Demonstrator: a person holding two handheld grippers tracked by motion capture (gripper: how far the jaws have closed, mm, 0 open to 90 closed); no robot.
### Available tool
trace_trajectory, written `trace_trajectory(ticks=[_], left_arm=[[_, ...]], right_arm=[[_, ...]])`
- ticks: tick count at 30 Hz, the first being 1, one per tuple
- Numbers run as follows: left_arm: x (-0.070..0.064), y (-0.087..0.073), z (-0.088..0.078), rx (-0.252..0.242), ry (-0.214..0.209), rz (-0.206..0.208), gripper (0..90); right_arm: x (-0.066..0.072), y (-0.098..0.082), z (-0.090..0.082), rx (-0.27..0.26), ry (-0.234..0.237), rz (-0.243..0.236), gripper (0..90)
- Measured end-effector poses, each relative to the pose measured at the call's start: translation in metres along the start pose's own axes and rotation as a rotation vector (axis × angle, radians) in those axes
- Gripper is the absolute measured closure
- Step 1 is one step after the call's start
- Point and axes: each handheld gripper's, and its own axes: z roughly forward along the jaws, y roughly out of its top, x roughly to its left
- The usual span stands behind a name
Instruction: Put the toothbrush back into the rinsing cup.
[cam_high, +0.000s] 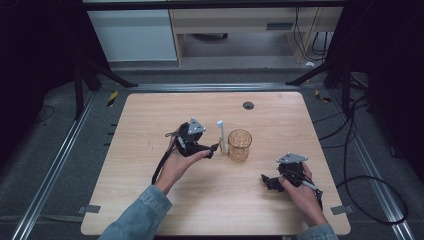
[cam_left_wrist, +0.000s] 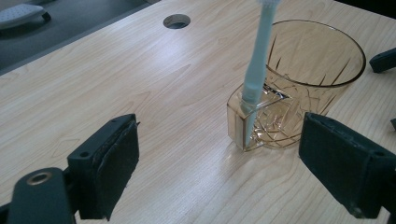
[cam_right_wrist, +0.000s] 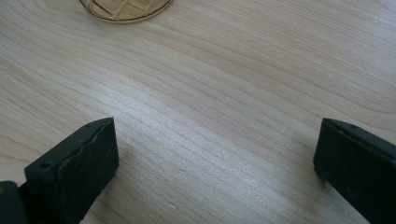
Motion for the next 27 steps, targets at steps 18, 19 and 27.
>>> trace_trajectory(ticks=[18,19,27], left_arm=[[0.015,0.006,-0.017,0.073,0.027,0.044,10.7],[0.017,0.005,-0.019,0.085,0.026,0.046,10.7],[0.032,0.002,-0.029,0.108,0.048,0.051,11.6]], right_arm=[[0.000,0.000,0.000,0.000,0.000,-0.001,0.4],[0.000,0.000,0.000,0.000,0.000,-0.001,0.4],[0.000,0.000,0.000,0.000,-0.001,-0.001,0.4]])
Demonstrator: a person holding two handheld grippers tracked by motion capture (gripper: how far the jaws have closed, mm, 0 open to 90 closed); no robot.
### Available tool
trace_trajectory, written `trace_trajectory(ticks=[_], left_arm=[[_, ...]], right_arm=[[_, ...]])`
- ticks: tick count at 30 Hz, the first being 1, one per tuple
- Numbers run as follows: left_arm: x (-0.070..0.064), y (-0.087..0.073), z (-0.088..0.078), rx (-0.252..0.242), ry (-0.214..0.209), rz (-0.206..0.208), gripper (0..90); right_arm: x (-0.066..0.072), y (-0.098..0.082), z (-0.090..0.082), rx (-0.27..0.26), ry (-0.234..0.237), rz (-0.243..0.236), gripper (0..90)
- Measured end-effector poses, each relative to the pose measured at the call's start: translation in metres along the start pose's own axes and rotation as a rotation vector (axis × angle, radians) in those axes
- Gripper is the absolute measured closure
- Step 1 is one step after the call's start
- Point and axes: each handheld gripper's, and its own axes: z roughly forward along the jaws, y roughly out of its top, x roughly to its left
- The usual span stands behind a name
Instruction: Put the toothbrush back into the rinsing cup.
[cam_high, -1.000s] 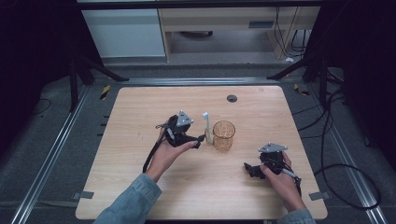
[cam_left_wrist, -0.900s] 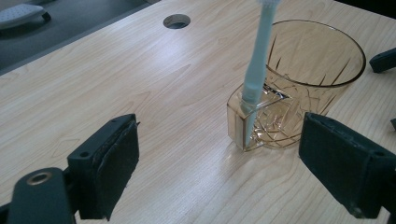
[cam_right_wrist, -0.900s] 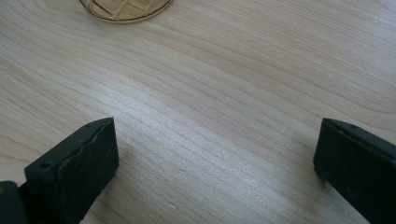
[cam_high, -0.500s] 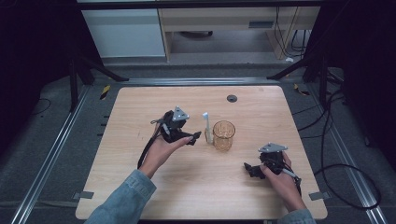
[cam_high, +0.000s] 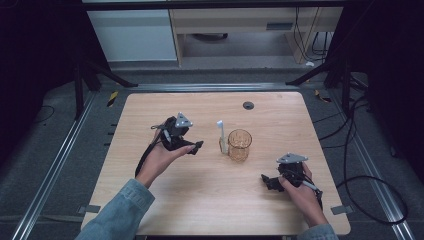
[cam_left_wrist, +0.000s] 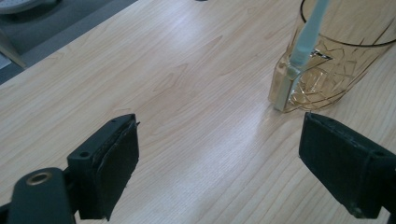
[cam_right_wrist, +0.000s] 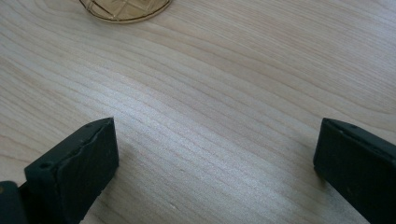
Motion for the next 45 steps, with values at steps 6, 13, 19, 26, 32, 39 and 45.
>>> trace_trajectory(ticks=[6,13,19,26,32,39,45], left_arm=[[0.008,-0.004,-0.003,0.035,0.006,0.002,11.3],[0.016,-0.011,-0.004,0.091,0.002,0.003,10.1],[0.025,-0.022,-0.005,0.140,0.017,0.007,9.9],[0.039,-0.042,-0.006,0.168,0.034,-0.026,9.5],[0.047,-0.054,-0.007,0.179,0.044,-0.052,9.4],[0.060,-0.073,-0.010,0.208,0.058,-0.082,9.3],[0.070,-0.093,-0.012,0.231,0.070,-0.117,8.8]], right_arm=[[0.000,0.000,0.000,0.000,-0.001,0.002,0.4],[0.000,0.000,0.000,0.000,-0.001,0.003,0.4],[0.000,0.000,0.000,0.000,-0.001,0.003,0.4],[0.000,0.000,0.000,0.000,-0.001,0.003,0.4],[0.000,0.000,0.000,0.000,-0.001,0.003,0.4],[0.000,0.000,0.000,0.000,-0.001,0.003,0.4],[0.000,0.000,0.000,0.000,-0.001,0.003,0.4]])
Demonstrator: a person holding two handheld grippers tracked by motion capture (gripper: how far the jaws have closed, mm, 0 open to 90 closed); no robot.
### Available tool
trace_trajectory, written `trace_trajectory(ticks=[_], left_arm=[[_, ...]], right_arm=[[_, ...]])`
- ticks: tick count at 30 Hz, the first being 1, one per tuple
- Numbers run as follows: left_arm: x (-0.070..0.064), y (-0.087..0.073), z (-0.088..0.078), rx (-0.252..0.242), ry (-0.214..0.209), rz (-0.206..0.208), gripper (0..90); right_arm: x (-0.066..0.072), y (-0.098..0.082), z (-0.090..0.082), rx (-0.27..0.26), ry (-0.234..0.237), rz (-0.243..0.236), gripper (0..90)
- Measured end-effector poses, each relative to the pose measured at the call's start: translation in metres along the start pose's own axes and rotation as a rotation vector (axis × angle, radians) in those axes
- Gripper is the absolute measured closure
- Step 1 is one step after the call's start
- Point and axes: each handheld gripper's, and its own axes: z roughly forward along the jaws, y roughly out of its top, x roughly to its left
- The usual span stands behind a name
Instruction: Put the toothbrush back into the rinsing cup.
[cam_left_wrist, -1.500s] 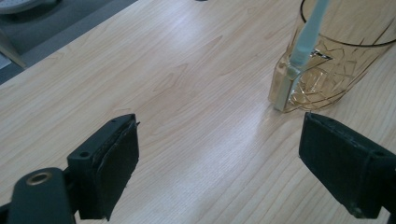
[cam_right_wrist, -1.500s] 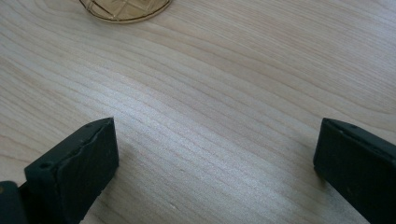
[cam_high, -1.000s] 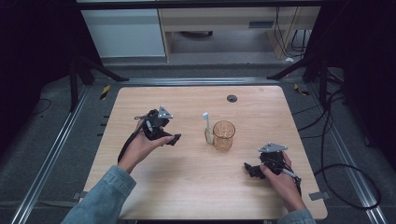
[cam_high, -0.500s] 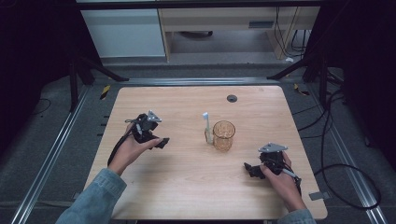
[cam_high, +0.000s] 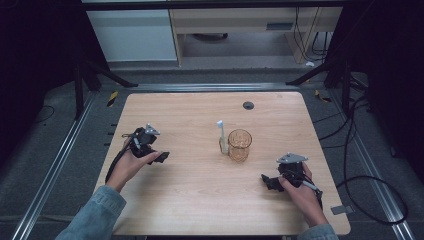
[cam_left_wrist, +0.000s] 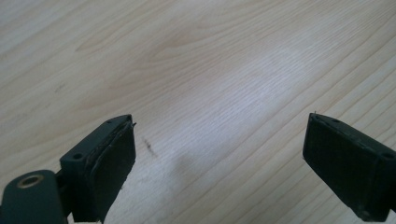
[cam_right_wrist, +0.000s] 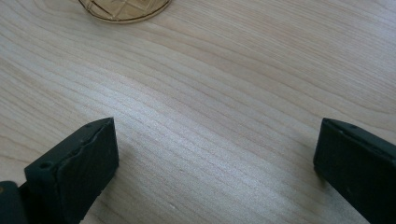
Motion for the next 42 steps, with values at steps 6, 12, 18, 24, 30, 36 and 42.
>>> trace_trajectory(ticks=[6,12,18,24,30,36,42], left_arm=[[0.010,-0.017,0.002,0.010,0.004,-0.030,7.6],[0.022,-0.033,0.009,0.027,0.009,-0.057,5.3],[0.030,-0.046,0.015,0.018,0.019,-0.092,5.4],[0.037,-0.056,0.022,-0.038,0.035,-0.122,4.6],[0.041,-0.062,0.027,-0.100,0.020,-0.145,2.9],[0.040,-0.068,0.030,-0.165,0.029,-0.146,0.2],[0.040,-0.068,0.030,-0.161,0.034,-0.153,0.0]], right_arm=[[0.000,0.000,0.000,0.000,0.000,0.000,0.4],[0.000,0.000,0.000,0.000,0.000,0.000,0.4],[0.000,0.000,0.000,0.000,0.000,0.000,0.4],[0.000,0.000,0.000,0.000,0.000,0.000,0.4],[0.000,0.000,0.000,0.000,0.000,0.000,0.4],[0.000,0.000,0.000,0.000,0.000,0.000,0.4],[0.000,0.000,0.000,0.000,0.000,0.000,0.4]])
